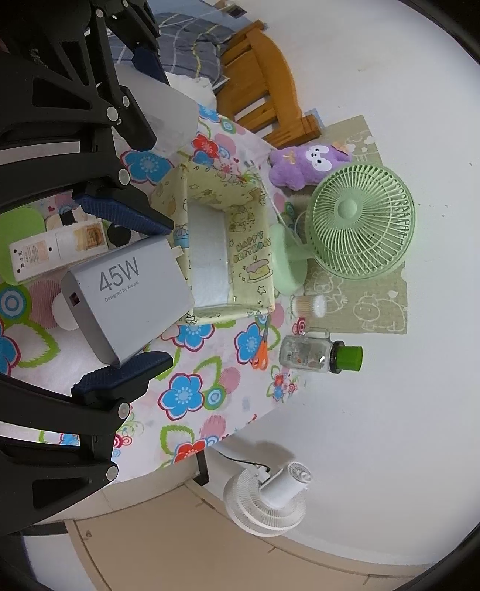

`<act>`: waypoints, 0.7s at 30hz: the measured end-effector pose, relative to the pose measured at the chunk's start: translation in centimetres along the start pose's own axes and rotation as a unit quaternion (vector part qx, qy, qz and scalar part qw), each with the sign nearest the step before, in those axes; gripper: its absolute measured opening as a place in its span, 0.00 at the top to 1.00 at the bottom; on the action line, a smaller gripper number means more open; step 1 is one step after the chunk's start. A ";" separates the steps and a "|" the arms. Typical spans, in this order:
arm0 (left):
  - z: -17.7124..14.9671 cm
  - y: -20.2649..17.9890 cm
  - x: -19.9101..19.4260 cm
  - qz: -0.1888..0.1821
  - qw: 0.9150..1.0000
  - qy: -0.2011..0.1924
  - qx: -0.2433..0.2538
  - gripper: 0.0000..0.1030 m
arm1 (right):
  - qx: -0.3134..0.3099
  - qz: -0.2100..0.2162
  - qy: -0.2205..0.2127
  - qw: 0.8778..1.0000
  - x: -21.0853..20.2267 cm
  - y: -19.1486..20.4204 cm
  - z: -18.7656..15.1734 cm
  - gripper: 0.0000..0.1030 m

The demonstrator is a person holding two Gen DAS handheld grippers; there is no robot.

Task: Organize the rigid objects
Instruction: 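Lift and carry container with left tool while right tool carries charger over box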

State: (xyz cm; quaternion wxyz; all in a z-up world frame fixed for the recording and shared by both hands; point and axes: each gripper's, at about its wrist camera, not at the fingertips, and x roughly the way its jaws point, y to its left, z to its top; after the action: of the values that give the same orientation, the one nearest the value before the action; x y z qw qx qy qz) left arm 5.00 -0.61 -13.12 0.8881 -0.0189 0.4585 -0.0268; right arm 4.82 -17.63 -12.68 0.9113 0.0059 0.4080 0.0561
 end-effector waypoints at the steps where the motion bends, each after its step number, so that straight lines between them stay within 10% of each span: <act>1: 0.1 0.0 -0.1 -0.001 1.000 -0.002 0.001 0.41 | 0.003 0.000 0.000 1.000 -0.1 0.0 0.0 0.34; 21: 3.8 0.5 2.3 -0.010 1.000 -0.009 0.006 0.41 | 0.022 0.007 0.006 1.000 2.9 -0.2 3.6 0.34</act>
State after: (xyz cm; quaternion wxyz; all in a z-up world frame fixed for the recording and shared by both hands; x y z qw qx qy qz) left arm 9.46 -0.22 -12.78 0.8921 -0.0188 0.4498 -0.0379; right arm 9.45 -17.37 -12.46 0.9079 0.0287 0.4147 0.0536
